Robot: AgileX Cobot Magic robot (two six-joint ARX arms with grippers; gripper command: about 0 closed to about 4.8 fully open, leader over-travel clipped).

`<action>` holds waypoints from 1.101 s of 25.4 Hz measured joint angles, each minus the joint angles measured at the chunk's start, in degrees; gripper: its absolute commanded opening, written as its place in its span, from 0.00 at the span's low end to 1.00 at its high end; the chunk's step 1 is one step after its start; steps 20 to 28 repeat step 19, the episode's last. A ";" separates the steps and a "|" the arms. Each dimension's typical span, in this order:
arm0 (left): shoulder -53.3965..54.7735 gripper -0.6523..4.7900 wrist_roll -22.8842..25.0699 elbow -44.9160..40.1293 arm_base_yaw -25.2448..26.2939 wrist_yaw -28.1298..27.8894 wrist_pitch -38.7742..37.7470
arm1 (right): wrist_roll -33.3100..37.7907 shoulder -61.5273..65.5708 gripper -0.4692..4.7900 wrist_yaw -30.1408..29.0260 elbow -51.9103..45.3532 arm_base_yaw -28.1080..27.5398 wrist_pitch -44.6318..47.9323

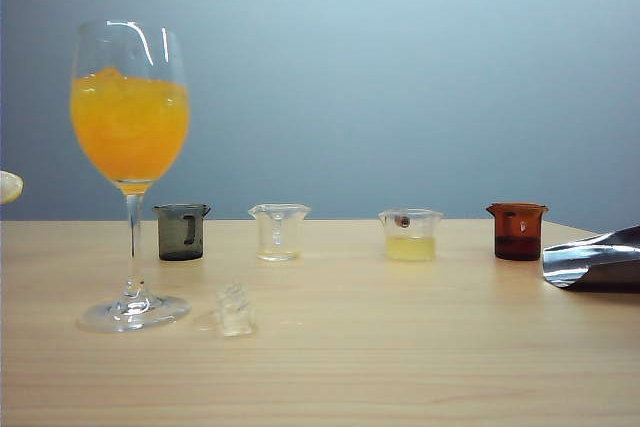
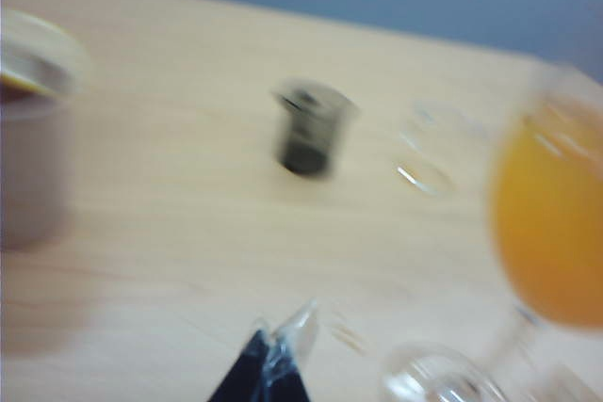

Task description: Pick up the second measuring cup from the left, pour the orange juice inside into the goblet, and finally put the measuring cup back in its original place.

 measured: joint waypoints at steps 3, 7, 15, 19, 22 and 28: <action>-1.68 0.11 0.02 0.02 5.88 0.15 0.26 | 0.00 -0.09 0.09 -0.04 0.00 -5.16 0.00; -1.55 0.11 0.02 0.02 8.31 0.11 0.07 | 0.00 -0.09 0.09 -0.07 0.00 -13.07 0.00; -1.55 0.11 0.02 0.00 8.41 0.09 0.07 | 0.00 -0.07 0.09 -0.22 0.00 -18.82 0.00; -1.55 0.11 0.02 0.02 8.41 0.09 0.07 | 0.00 -0.02 0.09 -0.15 0.00 -19.06 0.00; -1.55 0.11 0.02 0.02 8.41 0.09 0.07 | 0.00 -0.02 0.09 -0.15 0.00 -19.06 0.00; -1.55 0.11 0.02 0.02 8.41 0.09 0.07 | 0.00 -0.02 0.09 -0.15 0.00 -19.06 0.00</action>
